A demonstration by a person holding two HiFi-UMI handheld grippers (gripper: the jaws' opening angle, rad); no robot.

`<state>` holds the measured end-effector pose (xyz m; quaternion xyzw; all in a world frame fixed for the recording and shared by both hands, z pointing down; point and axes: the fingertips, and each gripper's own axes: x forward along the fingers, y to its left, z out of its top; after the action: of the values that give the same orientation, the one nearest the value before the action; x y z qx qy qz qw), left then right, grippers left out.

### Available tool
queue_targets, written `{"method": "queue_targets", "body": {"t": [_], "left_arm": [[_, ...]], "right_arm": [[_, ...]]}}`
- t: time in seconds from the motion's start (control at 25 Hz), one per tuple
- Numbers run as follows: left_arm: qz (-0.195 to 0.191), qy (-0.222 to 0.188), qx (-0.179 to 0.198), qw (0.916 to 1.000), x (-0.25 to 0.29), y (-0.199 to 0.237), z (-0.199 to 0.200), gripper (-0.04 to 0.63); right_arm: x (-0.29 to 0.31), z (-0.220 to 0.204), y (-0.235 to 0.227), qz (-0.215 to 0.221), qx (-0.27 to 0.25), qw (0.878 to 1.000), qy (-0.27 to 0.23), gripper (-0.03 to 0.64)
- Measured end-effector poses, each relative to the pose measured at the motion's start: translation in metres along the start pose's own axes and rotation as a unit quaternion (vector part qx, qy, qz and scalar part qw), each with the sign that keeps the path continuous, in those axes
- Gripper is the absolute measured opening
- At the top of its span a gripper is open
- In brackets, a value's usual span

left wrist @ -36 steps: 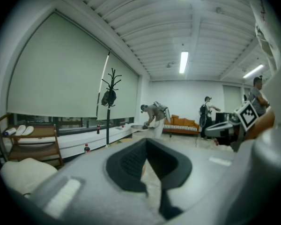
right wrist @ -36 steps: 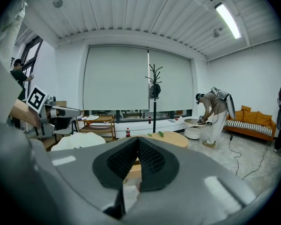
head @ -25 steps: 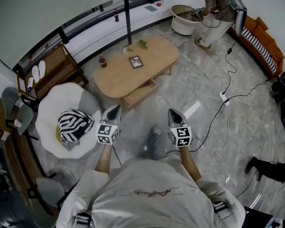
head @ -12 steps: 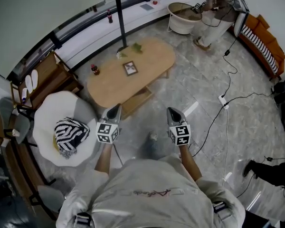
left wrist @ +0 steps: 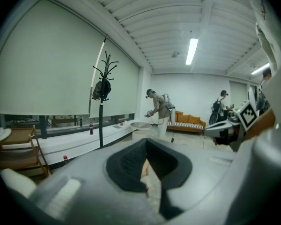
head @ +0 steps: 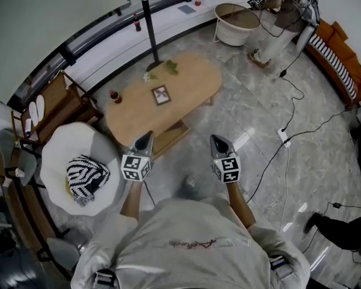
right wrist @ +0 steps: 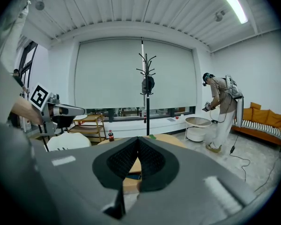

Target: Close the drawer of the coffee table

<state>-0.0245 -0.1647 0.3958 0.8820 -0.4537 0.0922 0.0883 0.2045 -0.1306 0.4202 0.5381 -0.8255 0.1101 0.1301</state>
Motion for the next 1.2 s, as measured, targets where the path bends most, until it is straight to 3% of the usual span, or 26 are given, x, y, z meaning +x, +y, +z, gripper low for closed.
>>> {"method": "queue_targets", "body": {"t": [0.48, 1.2], "left_arm": [[0.009, 0.02, -0.001, 0.9998, 0.074, 0.003, 0.005, 0.0], [-0.017, 0.044, -0.006, 0.9989, 0.12, 0.015, 0.0, 0.0]], "right_arm": [[0.048, 0.008, -0.069, 0.011, 0.005, 1.0, 0.009, 0.005], [0.076, 0.004, -0.091, -0.002, 0.019, 0.999, 0.027, 0.005]]}}
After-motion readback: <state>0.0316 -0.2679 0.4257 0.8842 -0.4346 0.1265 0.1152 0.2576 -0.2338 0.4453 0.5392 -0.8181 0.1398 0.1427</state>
